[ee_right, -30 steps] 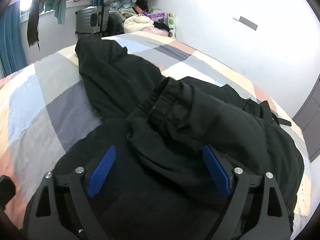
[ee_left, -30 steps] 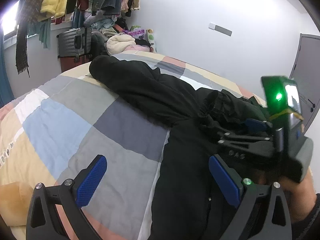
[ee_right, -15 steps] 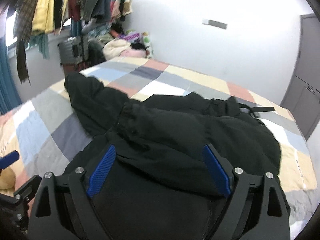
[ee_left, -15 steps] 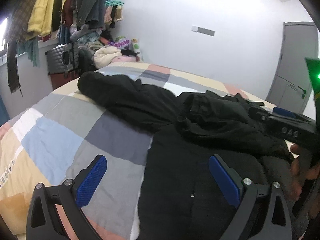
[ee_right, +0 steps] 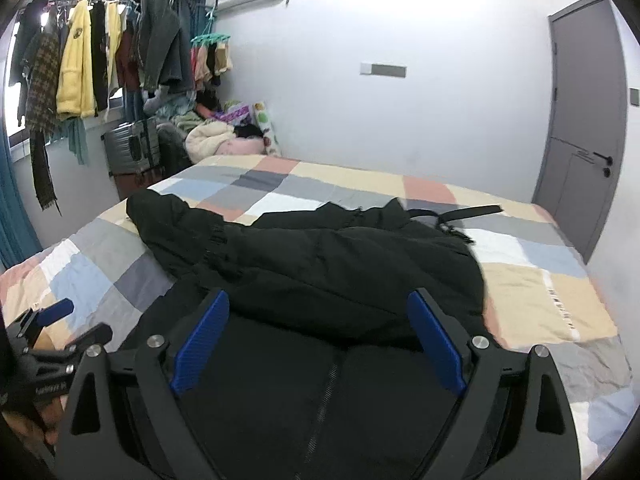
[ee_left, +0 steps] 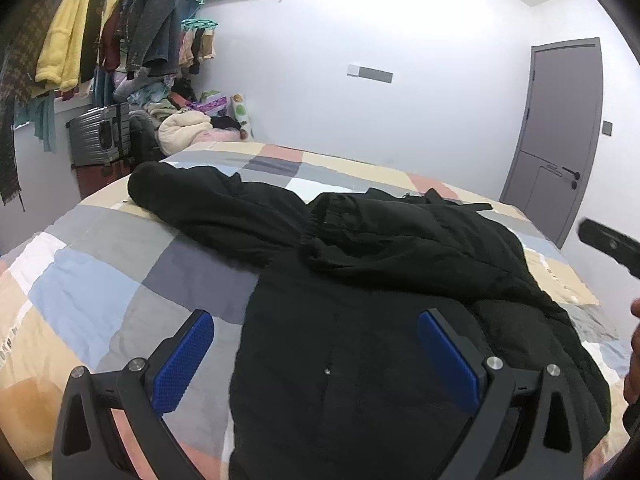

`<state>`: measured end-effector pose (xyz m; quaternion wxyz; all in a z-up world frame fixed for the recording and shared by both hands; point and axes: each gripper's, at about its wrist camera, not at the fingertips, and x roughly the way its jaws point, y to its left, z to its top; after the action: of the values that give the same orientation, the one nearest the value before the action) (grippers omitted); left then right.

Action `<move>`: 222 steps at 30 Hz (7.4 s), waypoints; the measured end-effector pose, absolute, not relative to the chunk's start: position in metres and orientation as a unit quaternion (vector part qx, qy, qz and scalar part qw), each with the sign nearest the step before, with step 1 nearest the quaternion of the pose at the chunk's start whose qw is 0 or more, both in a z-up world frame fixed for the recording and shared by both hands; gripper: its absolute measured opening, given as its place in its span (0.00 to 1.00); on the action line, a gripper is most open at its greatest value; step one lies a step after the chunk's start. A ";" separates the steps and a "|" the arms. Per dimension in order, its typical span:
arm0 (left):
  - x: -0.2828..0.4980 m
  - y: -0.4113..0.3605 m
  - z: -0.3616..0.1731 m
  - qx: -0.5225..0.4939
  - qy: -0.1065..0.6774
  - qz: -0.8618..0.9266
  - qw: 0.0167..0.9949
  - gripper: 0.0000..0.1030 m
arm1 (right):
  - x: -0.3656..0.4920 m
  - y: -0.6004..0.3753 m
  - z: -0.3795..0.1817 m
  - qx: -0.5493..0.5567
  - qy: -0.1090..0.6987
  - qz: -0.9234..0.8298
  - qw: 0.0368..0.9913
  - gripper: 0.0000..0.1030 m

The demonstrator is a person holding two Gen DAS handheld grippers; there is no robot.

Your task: Fold large clothes

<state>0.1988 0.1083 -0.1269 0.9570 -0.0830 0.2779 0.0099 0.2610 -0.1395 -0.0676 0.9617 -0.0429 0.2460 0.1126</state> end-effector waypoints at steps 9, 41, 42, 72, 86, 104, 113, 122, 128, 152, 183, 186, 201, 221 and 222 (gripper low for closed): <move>0.186 0.099 -0.120 -0.088 0.257 0.003 0.962 1.00 | 0.211 -0.181 -0.072 -0.016 0.242 0.108 0.964 0.95; 0.259 0.142 -0.097 -0.132 0.280 0.017 0.951 1.00 | 0.166 -0.211 -0.117 0.043 0.217 0.080 0.972 1.00; 0.269 0.152 -0.096 -0.134 0.286 0.016 0.949 1.00 | 0.168 -0.211 -0.119 0.042 0.219 0.078 0.972 1.00; 0.506 0.479 -0.233 -0.407 0.263 0.131 0.865 1.00 | 0.275 -0.202 -0.161 0.075 0.328 -0.006 0.942 1.00; 0.547 0.447 -0.246 -0.356 0.320 0.104 0.872 0.16 | 0.287 -0.185 -0.165 0.028 0.346 0.014 0.938 1.00; 0.455 0.358 -0.040 -0.184 0.205 0.150 0.949 0.09 | 0.263 -0.217 -0.154 0.046 0.344 -0.003 0.938 1.00; 0.422 0.235 0.036 -0.079 0.149 0.161 0.972 0.10 | 0.244 -0.233 -0.143 0.045 0.324 0.013 0.945 1.00; 0.412 0.090 0.080 0.051 0.158 0.095 0.982 0.11 | 0.229 -0.253 -0.144 0.057 0.311 0.025 0.948 1.00; 0.410 0.011 0.067 0.110 0.167 0.046 0.979 0.12 | 0.227 -0.263 -0.137 0.079 0.294 0.036 0.952 1.00; 0.458 -0.223 -0.123 0.117 0.272 -0.123 0.947 0.14 | 0.237 -0.310 -0.156 0.157 0.301 0.045 0.940 1.00; 0.343 -0.159 -0.105 0.040 0.274 -0.139 0.951 0.92 | 0.240 -0.301 -0.162 0.142 0.290 0.056 0.945 1.00; 0.329 -0.117 -0.110 -0.032 0.293 -0.140 0.945 0.92 | 0.234 -0.295 -0.156 0.142 0.288 0.067 0.945 1.00; 0.354 0.082 -0.164 -0.355 0.315 -0.140 0.869 0.92 | 0.296 -0.295 -0.118 0.178 0.267 0.093 0.942 1.00; 0.415 0.109 -0.223 -0.474 0.303 -0.174 0.808 0.57 | 0.414 -0.295 -0.169 0.207 0.275 0.160 0.925 0.75; 0.417 0.109 -0.222 -0.467 0.308 -0.163 0.812 0.51 | 0.413 -0.296 -0.167 0.212 0.270 0.164 0.925 0.70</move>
<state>0.4172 0.1088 -0.2216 0.8125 -0.4673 0.3080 -0.1634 0.4128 -0.2958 -0.1672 0.9250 0.2115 0.2697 0.1641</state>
